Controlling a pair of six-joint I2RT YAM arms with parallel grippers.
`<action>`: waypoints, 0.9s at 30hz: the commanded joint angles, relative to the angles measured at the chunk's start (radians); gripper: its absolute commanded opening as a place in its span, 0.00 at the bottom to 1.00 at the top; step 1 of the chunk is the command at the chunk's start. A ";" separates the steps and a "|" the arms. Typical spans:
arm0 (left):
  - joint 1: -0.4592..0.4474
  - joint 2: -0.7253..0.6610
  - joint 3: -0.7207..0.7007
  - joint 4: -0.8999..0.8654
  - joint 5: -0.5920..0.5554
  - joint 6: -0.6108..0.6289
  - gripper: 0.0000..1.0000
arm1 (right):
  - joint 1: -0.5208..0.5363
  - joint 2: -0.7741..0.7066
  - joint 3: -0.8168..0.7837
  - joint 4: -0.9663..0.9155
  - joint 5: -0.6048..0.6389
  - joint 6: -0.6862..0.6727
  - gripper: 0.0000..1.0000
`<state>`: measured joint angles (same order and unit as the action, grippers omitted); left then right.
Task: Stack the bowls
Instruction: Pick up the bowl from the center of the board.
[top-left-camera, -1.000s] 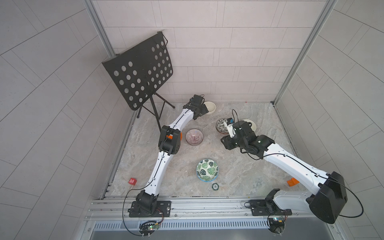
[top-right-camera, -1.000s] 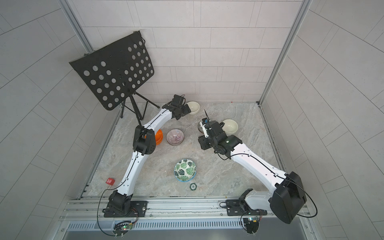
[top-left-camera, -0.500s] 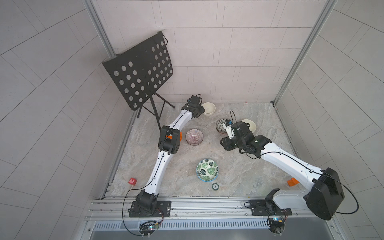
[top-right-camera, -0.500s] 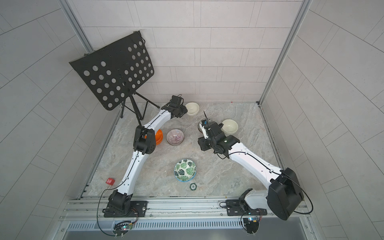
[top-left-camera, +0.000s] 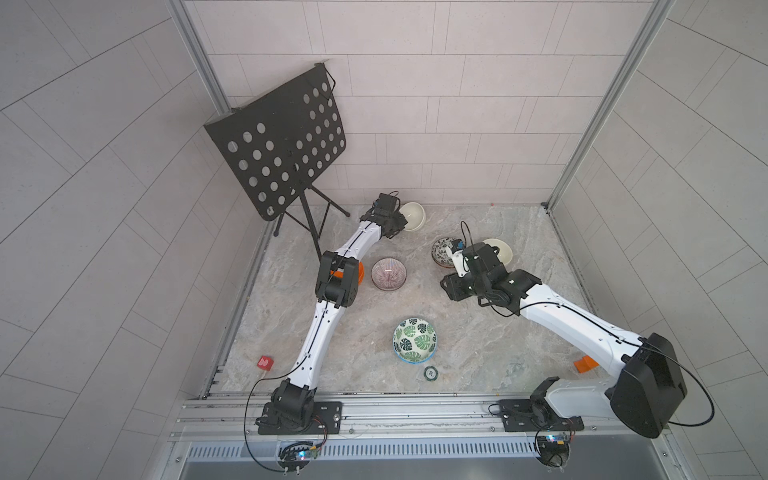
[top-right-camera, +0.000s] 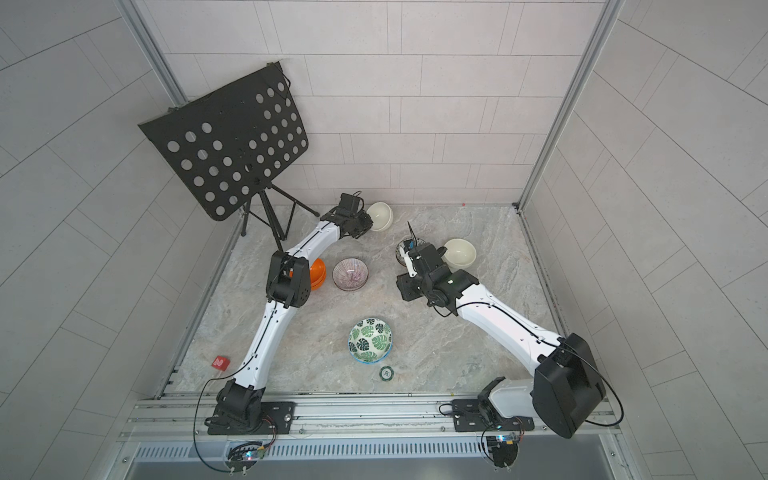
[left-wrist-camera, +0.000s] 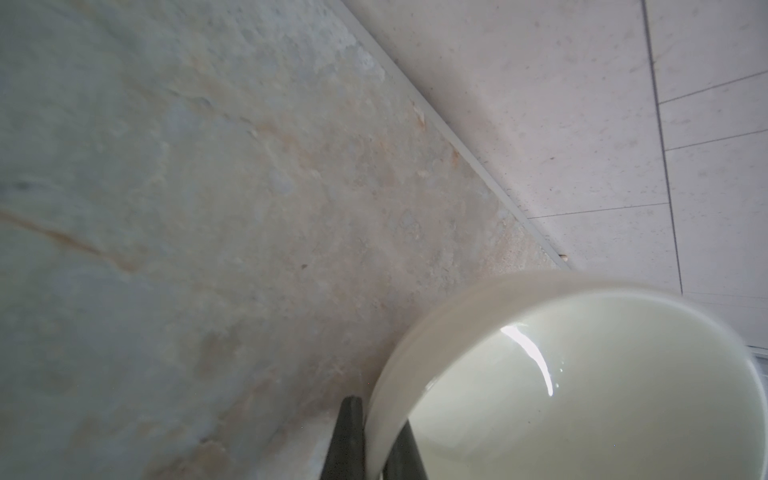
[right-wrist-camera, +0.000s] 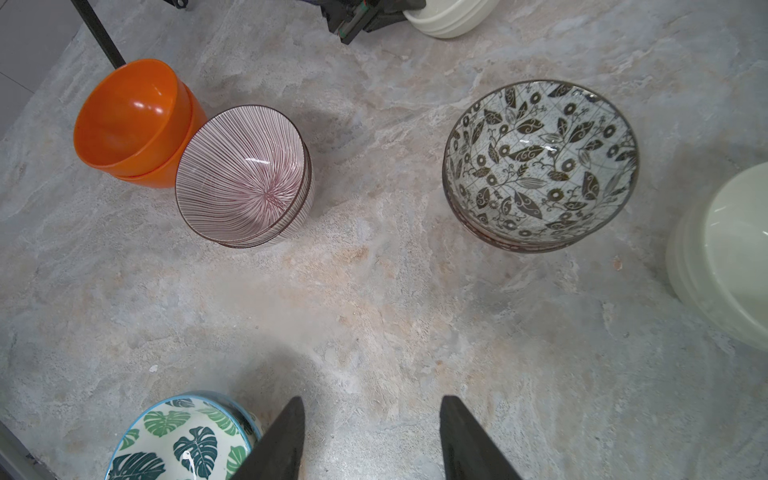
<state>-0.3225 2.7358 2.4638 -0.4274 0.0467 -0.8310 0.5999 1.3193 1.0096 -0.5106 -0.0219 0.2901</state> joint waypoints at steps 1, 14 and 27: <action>0.022 -0.146 -0.057 -0.012 -0.007 0.064 0.00 | -0.004 -0.010 0.005 0.015 0.022 0.016 0.55; -0.037 -0.569 -0.203 -0.362 -0.010 0.375 0.00 | -0.131 -0.115 0.118 -0.064 0.124 0.088 0.57; -0.289 -0.960 -0.755 -0.417 -0.149 0.418 0.00 | -0.179 -0.213 0.111 -0.146 0.003 0.115 0.57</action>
<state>-0.6174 1.8462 1.7512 -0.8589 -0.0517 -0.4137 0.4171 1.1236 1.1416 -0.6312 0.0338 0.3855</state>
